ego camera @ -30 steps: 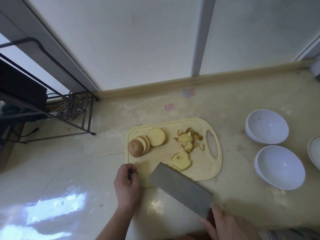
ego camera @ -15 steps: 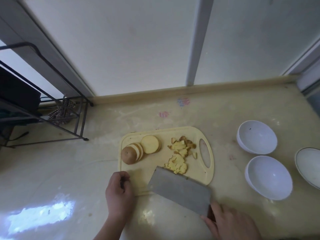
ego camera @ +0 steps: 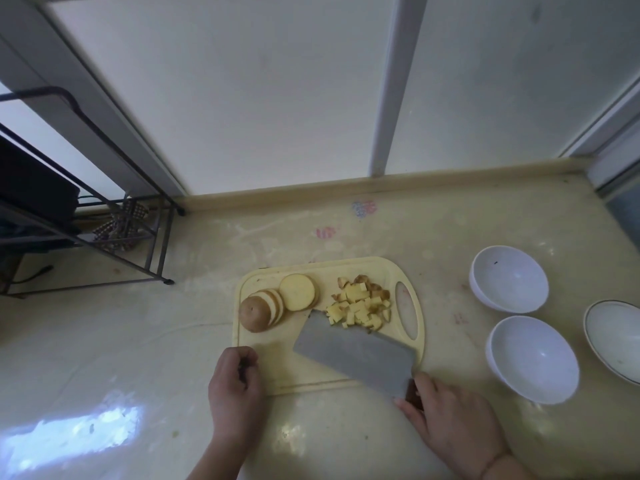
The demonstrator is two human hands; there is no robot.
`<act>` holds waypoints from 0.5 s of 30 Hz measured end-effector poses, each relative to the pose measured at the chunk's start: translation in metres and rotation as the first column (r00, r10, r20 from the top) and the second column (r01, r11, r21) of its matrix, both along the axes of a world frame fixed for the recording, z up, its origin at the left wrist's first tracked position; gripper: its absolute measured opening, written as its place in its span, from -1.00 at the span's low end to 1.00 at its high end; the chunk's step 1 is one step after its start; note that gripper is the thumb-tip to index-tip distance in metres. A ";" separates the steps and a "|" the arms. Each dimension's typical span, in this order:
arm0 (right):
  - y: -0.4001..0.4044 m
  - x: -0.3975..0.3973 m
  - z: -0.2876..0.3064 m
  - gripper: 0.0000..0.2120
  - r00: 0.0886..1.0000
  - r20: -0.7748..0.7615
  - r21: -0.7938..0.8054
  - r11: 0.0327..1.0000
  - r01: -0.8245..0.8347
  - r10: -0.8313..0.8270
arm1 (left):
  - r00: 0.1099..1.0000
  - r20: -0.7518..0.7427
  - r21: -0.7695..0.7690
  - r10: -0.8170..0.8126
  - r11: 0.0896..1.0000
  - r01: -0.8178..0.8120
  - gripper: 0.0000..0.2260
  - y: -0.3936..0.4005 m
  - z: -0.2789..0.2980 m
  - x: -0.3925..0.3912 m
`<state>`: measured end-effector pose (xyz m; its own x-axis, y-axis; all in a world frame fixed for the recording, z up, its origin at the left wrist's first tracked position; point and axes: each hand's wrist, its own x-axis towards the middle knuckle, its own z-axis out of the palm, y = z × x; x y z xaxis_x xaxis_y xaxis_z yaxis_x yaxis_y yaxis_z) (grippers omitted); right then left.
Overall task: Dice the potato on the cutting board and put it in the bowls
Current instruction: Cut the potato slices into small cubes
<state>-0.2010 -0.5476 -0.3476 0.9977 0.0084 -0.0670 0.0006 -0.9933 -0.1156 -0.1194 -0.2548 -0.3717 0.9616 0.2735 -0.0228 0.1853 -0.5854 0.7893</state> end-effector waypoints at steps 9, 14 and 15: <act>-0.026 0.018 0.029 -0.19 0.963 -0.267 0.266 0.963 0.052 0.021 | 1.000 0.017 -0.037 0.008 0.999 -0.008 -0.65 -0.005 0.004 0.002; -0.041 0.047 0.054 -0.39 0.900 -0.434 0.526 0.798 0.293 -0.044 | 0.998 -0.043 -0.089 0.046 0.995 -0.049 -0.51 -0.006 0.007 0.005; -0.041 0.051 0.060 -0.43 0.873 -0.484 0.569 0.738 0.364 -0.057 | 0.997 -0.048 -0.096 0.058 0.993 -0.063 -0.51 -0.006 0.008 0.005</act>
